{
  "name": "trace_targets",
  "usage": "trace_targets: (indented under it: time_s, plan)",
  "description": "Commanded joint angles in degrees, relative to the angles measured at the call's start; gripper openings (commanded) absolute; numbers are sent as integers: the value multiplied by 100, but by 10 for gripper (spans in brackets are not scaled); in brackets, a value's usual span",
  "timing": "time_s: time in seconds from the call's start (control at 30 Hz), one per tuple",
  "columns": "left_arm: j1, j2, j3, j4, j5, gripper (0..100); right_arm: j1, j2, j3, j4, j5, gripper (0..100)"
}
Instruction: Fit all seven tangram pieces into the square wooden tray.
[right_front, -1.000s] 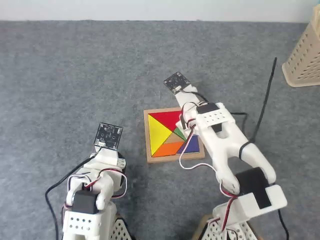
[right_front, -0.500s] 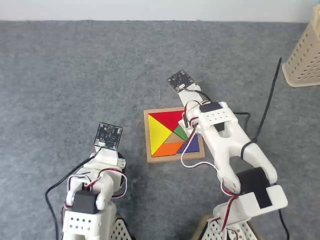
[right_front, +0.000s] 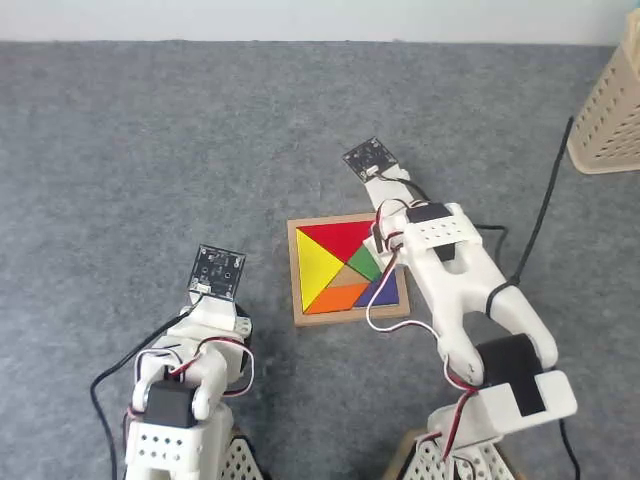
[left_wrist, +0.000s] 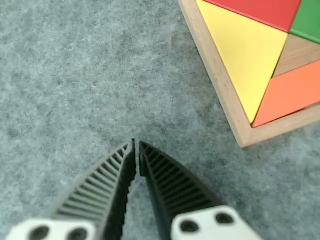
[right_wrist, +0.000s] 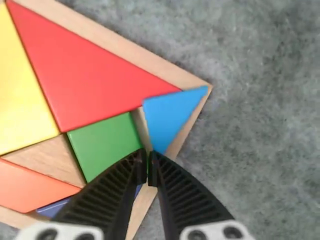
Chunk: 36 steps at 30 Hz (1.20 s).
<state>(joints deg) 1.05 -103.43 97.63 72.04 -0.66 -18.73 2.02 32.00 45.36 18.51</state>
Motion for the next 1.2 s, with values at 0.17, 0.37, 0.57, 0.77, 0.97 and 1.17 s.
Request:
trace_targets:
  time_s: [0.17,0.37,0.57,0.77,0.97,1.17]
  plan:
    - [-9,-123,-110,35,35,12,57,-462,-316,-40,53,8]
    - [-9,-123,-110,35,35,12,277,-479,-457,-505,-738,9]
    - [-9,-123,-110,35,35,12,215,-321,-149,-1490,-993,11]
    - [-9,-123,-110,35,35,12,92,75,-18,-1824,-993,11]
    - [-9,-123,-110,35,35,12,84,338,-26,-1807,-993,9]
    - [-9,-123,-110,35,35,12,110,374,0,-1754,-993,9]
